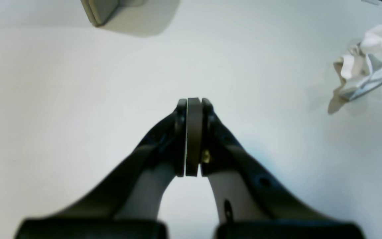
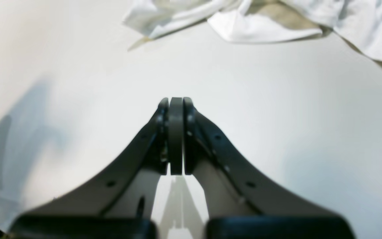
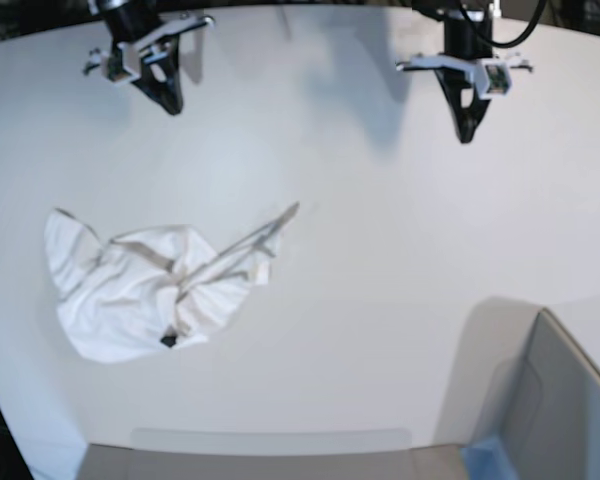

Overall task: Layout the t-shirt on the table in an organized manner, then fold the t-shirt properly
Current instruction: 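Lower both grippers toward the crumpled white t-shirt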

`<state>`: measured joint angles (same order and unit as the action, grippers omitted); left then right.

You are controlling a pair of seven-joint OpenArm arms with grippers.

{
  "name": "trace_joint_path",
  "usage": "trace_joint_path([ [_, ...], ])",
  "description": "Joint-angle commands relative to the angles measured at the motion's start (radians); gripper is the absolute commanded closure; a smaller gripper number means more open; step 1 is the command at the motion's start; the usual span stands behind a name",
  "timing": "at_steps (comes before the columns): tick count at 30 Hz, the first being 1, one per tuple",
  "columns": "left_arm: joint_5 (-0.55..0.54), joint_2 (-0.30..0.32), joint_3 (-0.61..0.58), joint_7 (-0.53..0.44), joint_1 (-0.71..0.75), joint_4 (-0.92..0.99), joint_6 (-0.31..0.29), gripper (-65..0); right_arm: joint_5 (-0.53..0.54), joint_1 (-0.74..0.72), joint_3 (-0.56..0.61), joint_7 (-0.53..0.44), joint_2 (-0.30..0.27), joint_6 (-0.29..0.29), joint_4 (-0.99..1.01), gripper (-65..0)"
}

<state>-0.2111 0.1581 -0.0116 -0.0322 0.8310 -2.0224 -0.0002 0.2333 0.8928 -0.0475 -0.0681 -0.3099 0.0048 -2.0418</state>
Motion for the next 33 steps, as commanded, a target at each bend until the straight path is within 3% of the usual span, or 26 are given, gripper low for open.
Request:
trace_joint_path([
  [1,0.002,0.022,0.0,-0.025,-0.002,-0.016,-0.001,-0.3,0.005,0.004,0.021,-0.023,-0.002,0.01,-0.018,-4.3],
  [7,0.002,0.094,-0.015,0.111,-0.062,-0.016,-0.001,-0.3,0.002,-0.027,0.151,-0.023,-0.001,0.01,-0.018,-16.9],
  [13,0.0,0.142,-0.069,0.148,-0.128,-0.014,-0.001,-0.4,0.007,-0.07,0.18,-0.023,0.004,0.002,-0.016,-17.3],
  [18,0.0,0.191,-0.205,0.166,-0.224,-0.014,0.001,-2.1,0.007,-0.074,0.085,-0.017,0.082,0.001,-0.016,-17.3],
  [23,0.0,0.176,-0.328,0.341,-0.359,-0.013,0.004,-11.8,0.008,-0.114,-0.058,0.118,0.099,0.001,-0.016,-17.3],
  [28,0.0,0.11,-0.376,0.404,-0.418,0.002,0.004,-17.3,0.011,-0.13,-0.136,0.147,0.099,0.005,-0.015,-17.3],
  [33,0.0,0.061,-0.44,0.483,-0.494,0.028,0.009,-23.9,0.174,-0.123,-0.197,0.149,0.091,0.01,-0.01,-17.3],
])
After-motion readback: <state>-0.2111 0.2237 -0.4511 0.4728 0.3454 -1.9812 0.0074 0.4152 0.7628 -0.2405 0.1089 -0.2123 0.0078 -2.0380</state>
